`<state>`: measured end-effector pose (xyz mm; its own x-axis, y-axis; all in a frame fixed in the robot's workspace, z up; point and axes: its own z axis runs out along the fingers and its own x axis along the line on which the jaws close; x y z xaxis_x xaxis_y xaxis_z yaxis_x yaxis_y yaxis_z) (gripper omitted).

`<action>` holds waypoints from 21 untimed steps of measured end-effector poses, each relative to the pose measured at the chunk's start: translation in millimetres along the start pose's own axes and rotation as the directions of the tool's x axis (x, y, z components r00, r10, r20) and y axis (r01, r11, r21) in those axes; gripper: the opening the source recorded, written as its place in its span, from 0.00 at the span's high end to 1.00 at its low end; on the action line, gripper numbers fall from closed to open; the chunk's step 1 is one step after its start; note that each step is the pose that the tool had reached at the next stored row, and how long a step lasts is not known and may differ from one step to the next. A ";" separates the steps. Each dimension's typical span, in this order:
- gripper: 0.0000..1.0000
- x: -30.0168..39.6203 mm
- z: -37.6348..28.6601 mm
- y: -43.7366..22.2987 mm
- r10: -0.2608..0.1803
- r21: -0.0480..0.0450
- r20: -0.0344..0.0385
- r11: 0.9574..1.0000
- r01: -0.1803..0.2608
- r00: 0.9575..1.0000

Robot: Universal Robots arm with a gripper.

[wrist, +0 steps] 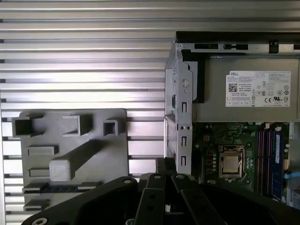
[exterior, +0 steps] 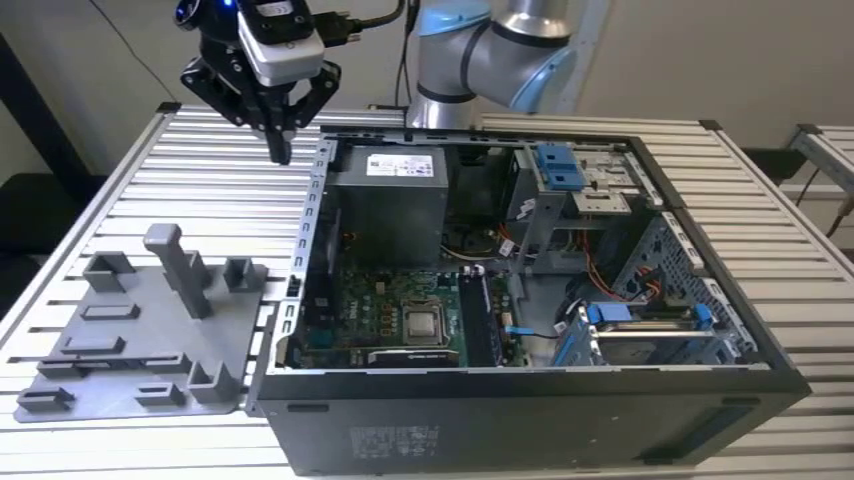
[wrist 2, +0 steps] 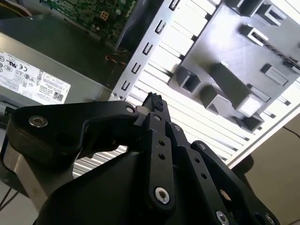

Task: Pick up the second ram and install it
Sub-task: 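Reach for the second ram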

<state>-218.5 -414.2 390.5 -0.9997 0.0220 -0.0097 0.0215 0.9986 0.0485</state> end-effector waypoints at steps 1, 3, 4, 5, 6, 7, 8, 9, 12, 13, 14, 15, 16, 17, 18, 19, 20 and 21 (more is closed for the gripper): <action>0.89 2.0 0.0 -0.1 0.000 0.000 0.000 1.000 0.000 1.000; 0.89 6.2 0.0 -0.5 0.000 0.000 0.000 1.000 0.000 1.000; 0.89 8.3 0.0 -0.8 0.000 0.000 0.000 1.000 0.000 1.000; 0.89 10.5 0.0 -1.0 0.000 0.000 0.000 1.000 0.000 1.000; 0.89 12.6 0.0 -1.2 0.000 0.000 0.000 1.000 0.000 1.000; 0.89 14.7 0.0 -1.4 0.000 0.000 0.000 1.000 0.000 1.000; 0.89 16.9 0.0 -1.7 0.000 0.000 0.000 1.000 0.000 1.000; 0.89 19.1 0.0 -1.9 0.000 0.000 0.000 1.000 0.000 1.000; 0.89 25.9 -0.1 -2.8 0.000 0.000 0.000 1.000 0.000 1.000; 0.89 28.2 0.0 -3.2 0.000 0.000 0.000 1.000 0.000 1.000; 0.89 30.5 -0.1 -3.5 0.000 0.000 0.000 1.000 0.000 1.000; 0.89 32.9 -0.1 -3.8 0.000 0.000 0.000 1.000 0.000 1.000; 0.89 35.5 -0.1 -4.0 0.000 0.000 0.000 1.000 0.000 1.000; 0.89 37.8 -0.1 -4.2 0.000 0.000 0.000 1.000 0.000 1.000; 0.89 40.1 -0.2 -4.3 0.000 0.000 0.000 1.000 0.000 1.000; 0.89 42.2 -0.2 -4.4 0.000 0.000 0.000 1.000 0.000 1.000; 0.89 44.3 -0.2 -4.5 0.000 0.000 0.000 1.000 0.000 1.000; 0.89 46.4 -0.2 -4.6 0.000 0.000 0.000 1.000 0.000 1.000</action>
<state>-265.0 -417.8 390.0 -0.9997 0.0220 -0.0097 0.0215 0.9986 0.0484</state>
